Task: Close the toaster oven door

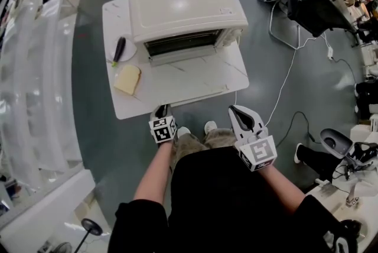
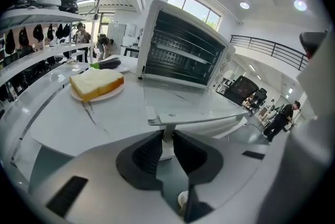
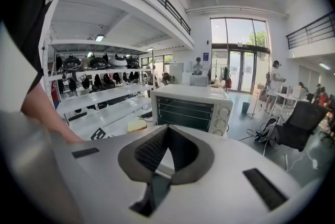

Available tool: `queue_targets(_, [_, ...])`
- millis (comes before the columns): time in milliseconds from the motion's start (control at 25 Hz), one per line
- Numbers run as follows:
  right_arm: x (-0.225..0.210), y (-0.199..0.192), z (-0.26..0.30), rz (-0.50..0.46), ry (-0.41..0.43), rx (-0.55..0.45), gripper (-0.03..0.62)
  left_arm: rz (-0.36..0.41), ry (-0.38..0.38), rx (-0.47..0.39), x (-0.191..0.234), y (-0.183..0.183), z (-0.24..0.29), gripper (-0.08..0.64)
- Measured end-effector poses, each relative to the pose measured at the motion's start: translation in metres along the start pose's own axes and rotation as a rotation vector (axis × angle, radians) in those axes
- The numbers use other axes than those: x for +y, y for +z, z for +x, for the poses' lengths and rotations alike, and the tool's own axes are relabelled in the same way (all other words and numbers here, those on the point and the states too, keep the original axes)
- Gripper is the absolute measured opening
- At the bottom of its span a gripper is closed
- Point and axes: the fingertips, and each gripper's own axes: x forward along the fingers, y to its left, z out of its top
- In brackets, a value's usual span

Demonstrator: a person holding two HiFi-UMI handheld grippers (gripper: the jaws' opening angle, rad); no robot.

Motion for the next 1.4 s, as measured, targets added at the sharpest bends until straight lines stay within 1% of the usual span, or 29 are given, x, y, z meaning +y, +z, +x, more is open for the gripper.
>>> queue_targets(80, [-0.001,0.002,-0.002,0.027,0.011,-0.028,0.021,0.001,-0.007,-0.007,-0.001,0.004,-0.006,0.078])
queue_targets(200, [-0.009,0.004,-0.004,0.039,-0.008,-0.037,0.021,0.006,-0.012,-0.015,-0.005,0.011,-0.013,0.078])
queue_targets(480, [-0.013,0.013,-0.004,0.033,-0.011,-0.063,0.021,0.008,0.0,-0.006,-0.006,0.019,-0.017,0.078])
queue_targets(640, [-0.013,0.028,-0.005,0.052,-0.002,-0.085,0.021,0.013,0.021,0.028,-0.01,0.02,-0.023,0.078])
queue_targets(760, [-0.013,0.038,-0.005,0.037,0.0,-0.107,0.021,0.018,0.033,0.028,-0.01,0.023,-0.025,0.078])
queue_targets(920, [-0.014,0.045,-0.003,0.032,0.008,-0.121,0.021,0.017,0.029,0.047,-0.014,0.027,-0.03,0.078])
queue_targets(1240, [-0.01,0.056,0.003,0.03,0.037,-0.154,0.021,0.012,0.014,0.008,-0.018,0.041,-0.04,0.078])
queue_targets(1400, [-0.008,0.055,0.005,0.032,0.042,-0.161,0.021,0.011,0.017,0.01,-0.018,0.046,-0.043,0.078])
